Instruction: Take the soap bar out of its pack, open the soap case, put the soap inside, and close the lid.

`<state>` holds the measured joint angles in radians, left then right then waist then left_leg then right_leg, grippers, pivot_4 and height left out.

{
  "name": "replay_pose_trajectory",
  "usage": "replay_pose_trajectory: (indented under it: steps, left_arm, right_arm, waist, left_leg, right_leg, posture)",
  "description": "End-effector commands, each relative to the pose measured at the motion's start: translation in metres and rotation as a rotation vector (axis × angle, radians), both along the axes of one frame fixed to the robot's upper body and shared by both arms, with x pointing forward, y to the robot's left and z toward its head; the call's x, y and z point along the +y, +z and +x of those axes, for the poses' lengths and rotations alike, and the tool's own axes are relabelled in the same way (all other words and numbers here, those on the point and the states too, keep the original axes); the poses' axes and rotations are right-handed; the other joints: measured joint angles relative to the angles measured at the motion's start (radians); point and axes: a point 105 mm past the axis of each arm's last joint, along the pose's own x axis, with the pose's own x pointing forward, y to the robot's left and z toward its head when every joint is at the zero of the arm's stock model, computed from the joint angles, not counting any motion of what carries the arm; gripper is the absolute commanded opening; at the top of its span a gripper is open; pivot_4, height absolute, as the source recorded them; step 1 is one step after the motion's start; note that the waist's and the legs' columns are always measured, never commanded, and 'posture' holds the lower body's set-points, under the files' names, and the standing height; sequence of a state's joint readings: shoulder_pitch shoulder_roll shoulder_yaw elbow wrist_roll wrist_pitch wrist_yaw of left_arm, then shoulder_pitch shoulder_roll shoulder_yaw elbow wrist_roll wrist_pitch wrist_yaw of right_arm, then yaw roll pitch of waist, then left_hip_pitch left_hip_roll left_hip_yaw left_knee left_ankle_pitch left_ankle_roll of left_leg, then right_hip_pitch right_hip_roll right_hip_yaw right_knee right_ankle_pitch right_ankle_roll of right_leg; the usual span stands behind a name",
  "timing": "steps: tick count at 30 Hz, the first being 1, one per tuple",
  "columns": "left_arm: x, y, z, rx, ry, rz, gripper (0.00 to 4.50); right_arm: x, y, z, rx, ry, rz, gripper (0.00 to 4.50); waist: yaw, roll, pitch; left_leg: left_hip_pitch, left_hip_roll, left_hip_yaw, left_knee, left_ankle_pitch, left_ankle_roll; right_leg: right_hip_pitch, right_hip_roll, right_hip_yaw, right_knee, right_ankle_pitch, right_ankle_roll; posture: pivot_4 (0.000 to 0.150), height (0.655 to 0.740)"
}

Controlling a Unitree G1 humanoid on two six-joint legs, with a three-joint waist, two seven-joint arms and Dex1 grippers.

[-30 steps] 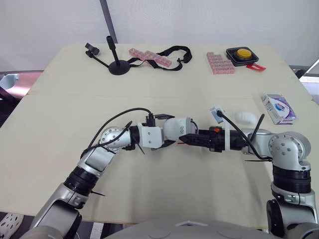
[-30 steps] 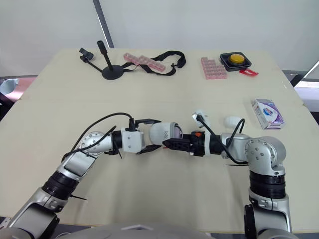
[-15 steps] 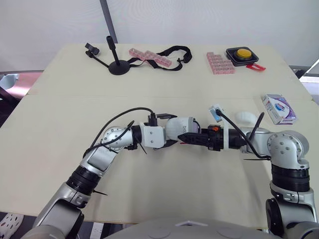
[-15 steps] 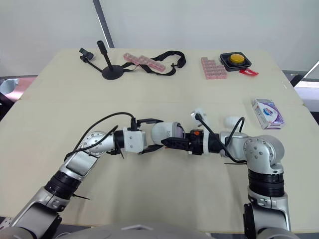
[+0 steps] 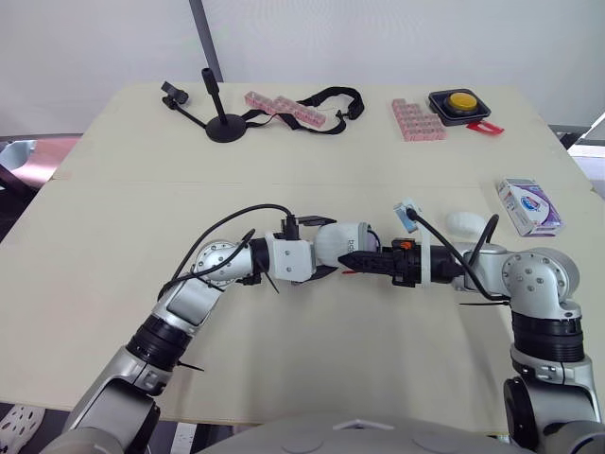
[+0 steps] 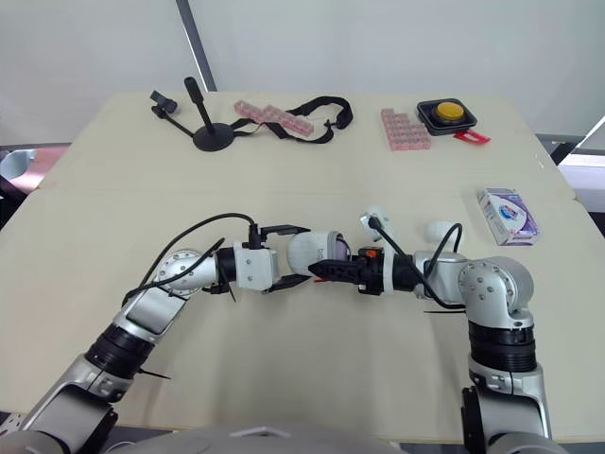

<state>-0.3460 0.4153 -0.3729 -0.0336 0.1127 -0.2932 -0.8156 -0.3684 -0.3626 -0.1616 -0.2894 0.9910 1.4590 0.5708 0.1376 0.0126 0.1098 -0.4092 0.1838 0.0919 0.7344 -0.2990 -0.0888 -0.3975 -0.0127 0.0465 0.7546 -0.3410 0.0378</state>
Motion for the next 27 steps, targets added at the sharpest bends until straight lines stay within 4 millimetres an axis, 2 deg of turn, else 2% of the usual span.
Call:
replay_pose_trajectory:
  steps: [1,8,10,18,23,27]
  left_arm:
    - [-0.003,0.017,-0.002,-0.044,-0.020,-0.045,3.73]
    - [-0.003,0.013,-0.002,0.023,-0.013,-0.054,3.73]
    - [-0.003,0.014,-0.002,0.034,-0.017,-0.055,4.50]
    - [-0.001,0.011,-0.004,0.100,-0.044,-0.038,4.50]
    - [0.024,0.017,0.001,0.358,-0.041,-0.041,4.50]
    - [0.035,0.022,0.006,0.544,0.001,-0.031,4.50]
  right_arm:
    - [0.001,0.008,0.000,-0.050,0.008,0.000,2.05]
    - [0.001,0.010,0.000,-0.063,0.010,0.002,2.05]
    - [0.002,0.010,0.000,-0.067,0.012,0.003,2.05]
    - [0.002,0.010,0.000,-0.078,0.016,-0.011,2.05]
    - [-0.009,0.009,0.003,-0.182,0.060,-0.193,2.05]
    - [-0.013,0.016,0.007,-0.319,0.150,-0.355,2.05]
  waist:
    - [0.000,0.000,0.000]
    - [0.000,0.000,0.000]
    - [0.000,0.000,0.000]
    - [0.000,0.000,0.000]
    - [-0.001,0.001,0.001]
    - [-0.002,0.003,0.002]
  left_leg:
    - [0.000,0.000,0.000,0.000,0.000,0.000]
    - [0.000,0.000,0.000,0.000,0.000,0.000]
    - [0.000,0.000,0.000,0.000,0.000,0.000]
    - [0.000,0.000,0.000,-0.001,0.000,0.000]
    - [0.000,0.000,0.000,-0.002,0.000,0.000]
    - [0.000,-0.001,0.001,-0.002,0.000,0.000]
  right_leg:
    - [0.000,0.000,0.000,0.000,0.000,0.000]
    - [0.000,0.000,0.000,0.000,0.000,0.000]
    - [0.000,0.000,0.000,0.000,0.000,0.000]
    - [0.000,0.000,0.000,-0.002,0.000,0.000]
    - [-0.001,0.000,0.000,-0.001,0.000,0.000]
    - [-0.002,0.000,0.001,-0.003,0.000,0.000]
  posture:
    - [0.150,0.7096]
    - [0.150,0.7096]
    - [0.150,0.7096]
    - [0.150,0.7096]
    - [0.150,0.7096]
    - [0.150,0.7096]
